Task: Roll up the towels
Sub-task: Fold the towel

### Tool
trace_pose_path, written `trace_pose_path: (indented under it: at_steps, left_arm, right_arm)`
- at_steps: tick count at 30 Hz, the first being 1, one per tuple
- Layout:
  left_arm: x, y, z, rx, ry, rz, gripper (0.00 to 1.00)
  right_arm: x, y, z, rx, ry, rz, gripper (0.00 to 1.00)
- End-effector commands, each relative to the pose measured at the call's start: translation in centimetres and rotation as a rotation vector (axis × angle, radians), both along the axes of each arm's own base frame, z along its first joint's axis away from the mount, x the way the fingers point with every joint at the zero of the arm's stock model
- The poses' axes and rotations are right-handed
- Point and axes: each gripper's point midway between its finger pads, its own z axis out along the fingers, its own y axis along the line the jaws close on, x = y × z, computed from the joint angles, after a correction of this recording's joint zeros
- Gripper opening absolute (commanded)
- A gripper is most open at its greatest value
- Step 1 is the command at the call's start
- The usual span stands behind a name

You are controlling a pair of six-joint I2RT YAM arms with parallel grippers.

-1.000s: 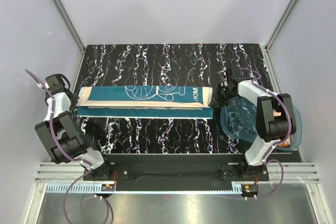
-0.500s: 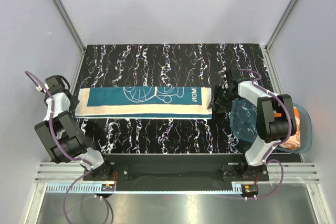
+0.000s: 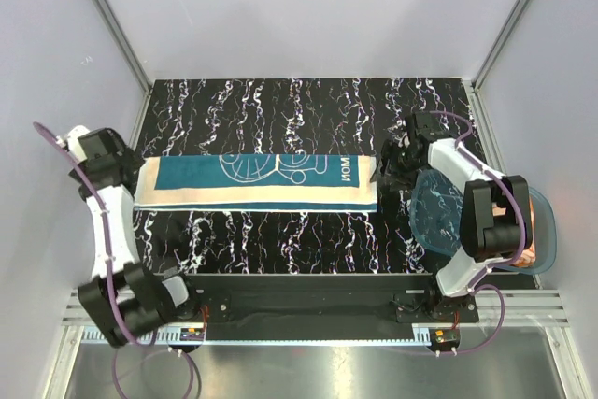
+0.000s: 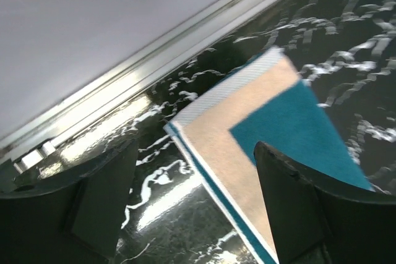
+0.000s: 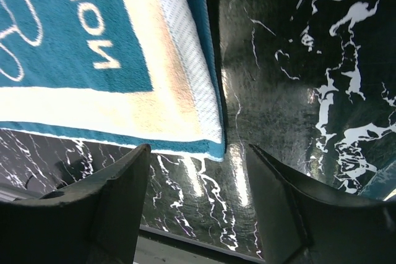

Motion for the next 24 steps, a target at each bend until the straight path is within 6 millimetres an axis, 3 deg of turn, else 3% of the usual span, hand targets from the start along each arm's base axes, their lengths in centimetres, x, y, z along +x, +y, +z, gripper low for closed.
trace_pose_path:
  at_steps: [1,3,7,15,21,24]
  left_arm:
    - [1.4,-3.6,4.2,0.083,-0.133,-0.131,0.84]
    - [2.1,-6.8,4.6,0.078,-0.148,-0.231,0.84]
    - [2.0,-11.2,5.2,0.073,-0.162,-0.352,0.84]
    - [0.9,-21.8,4.4,0.045,-0.154,-0.648,0.84]
    - [0.1,-26.1,3.8,0.048,-0.114,-0.781,0.84]
    - [-0.5,-26.8,4.2,0.048,-0.119,-0.82,0.85]
  right_arm:
    - [2.1,0.0,1.4,-0.005,-0.052,-0.012,0.71]
    - [2.7,0.1,1.0,0.001,-0.046,-0.016,0.71]
    - [3.1,0.5,-0.8,0.006,0.0,-0.015,0.65]
    - [1.4,2.2,-4.4,0.008,0.066,0.001,0.52]
    - [0.5,3.0,-6.1,0.001,0.1,0.005,0.45]
    - [-0.1,3.2,-6.6,0.011,0.111,-0.003,0.36]
